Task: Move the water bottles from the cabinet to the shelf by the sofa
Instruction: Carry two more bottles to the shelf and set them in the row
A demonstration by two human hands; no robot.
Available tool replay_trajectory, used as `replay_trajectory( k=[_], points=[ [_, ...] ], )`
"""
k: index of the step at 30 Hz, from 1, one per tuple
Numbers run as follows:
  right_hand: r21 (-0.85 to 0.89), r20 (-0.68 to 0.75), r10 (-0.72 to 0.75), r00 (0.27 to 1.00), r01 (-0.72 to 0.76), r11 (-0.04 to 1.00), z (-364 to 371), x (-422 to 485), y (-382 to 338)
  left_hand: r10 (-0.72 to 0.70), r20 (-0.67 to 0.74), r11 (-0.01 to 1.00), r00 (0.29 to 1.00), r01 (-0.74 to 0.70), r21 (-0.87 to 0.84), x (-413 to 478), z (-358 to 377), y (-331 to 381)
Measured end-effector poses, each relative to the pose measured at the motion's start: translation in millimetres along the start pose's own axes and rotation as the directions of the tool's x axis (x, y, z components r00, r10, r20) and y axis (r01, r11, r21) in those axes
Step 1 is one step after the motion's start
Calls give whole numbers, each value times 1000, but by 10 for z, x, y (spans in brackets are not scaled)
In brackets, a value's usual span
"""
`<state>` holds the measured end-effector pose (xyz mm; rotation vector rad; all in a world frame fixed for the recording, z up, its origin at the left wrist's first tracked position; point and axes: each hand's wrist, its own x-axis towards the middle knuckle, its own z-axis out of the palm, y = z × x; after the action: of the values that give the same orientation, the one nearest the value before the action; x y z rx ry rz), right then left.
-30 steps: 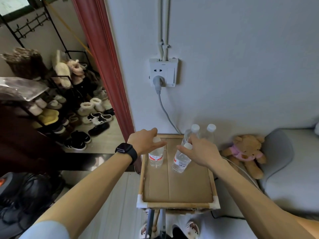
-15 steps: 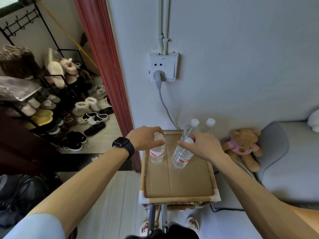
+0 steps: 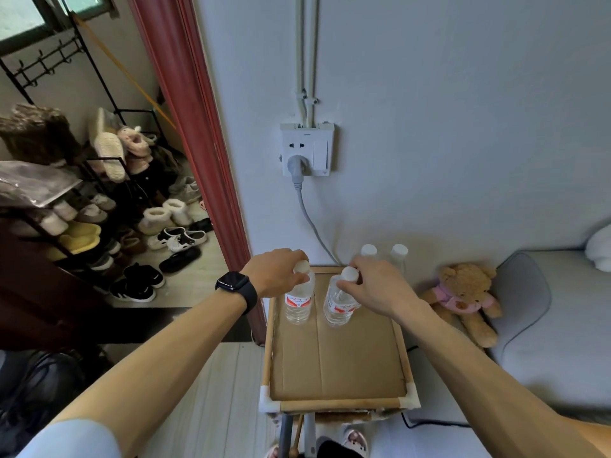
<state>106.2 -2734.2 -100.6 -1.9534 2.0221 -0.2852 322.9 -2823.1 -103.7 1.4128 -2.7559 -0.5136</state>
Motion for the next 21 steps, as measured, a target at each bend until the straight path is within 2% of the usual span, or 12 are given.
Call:
replay_trajectory(
  k=[5,11,16,21],
  points=[
    [-21,17,52,998,-52,998,-57,217,-30,-53,-22,998,998,52,-18,137,-10,93],
    [-17,42,27,999,-27,999,-24,468,-31,-133,8,990,991,134,-46,260,18,85],
    [-137,95,17,995,-4,991,-65,646,-9,-158,26,986,987,159,-48,318,19,75],
    [-176,124,5,992,17,984,-62,736,-17,-159,24,983,987,161,-89,330,65,102]
  ],
)
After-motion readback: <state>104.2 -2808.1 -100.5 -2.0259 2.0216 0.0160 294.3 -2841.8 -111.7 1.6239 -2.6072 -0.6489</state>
